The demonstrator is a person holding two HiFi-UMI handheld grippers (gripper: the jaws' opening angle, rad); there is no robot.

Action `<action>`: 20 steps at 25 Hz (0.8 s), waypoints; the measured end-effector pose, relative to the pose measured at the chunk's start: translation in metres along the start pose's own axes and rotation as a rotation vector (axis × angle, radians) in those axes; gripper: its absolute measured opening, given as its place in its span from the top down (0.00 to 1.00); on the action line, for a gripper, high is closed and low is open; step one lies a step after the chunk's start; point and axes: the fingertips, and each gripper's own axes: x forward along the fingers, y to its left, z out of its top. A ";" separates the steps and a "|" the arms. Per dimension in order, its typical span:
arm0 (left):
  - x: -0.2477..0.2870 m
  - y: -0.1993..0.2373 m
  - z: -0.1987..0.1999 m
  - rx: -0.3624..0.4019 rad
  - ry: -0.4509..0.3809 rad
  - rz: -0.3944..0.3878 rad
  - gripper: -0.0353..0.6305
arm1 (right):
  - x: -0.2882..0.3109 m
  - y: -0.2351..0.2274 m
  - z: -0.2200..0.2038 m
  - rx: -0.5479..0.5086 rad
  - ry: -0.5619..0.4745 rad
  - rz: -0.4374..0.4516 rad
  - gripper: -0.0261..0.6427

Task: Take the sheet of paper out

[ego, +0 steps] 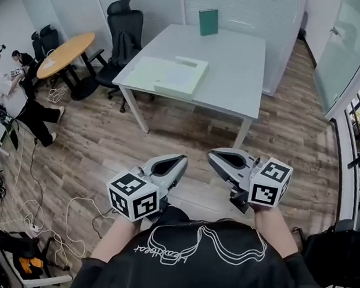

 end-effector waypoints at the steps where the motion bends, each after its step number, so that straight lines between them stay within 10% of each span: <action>1: -0.003 -0.001 0.003 0.017 -0.007 0.008 0.93 | 0.001 0.001 0.002 -0.009 -0.004 0.006 0.95; 20: 0.050 0.136 0.032 -0.035 0.033 -0.005 0.93 | 0.097 -0.106 0.019 0.054 -0.005 -0.033 0.95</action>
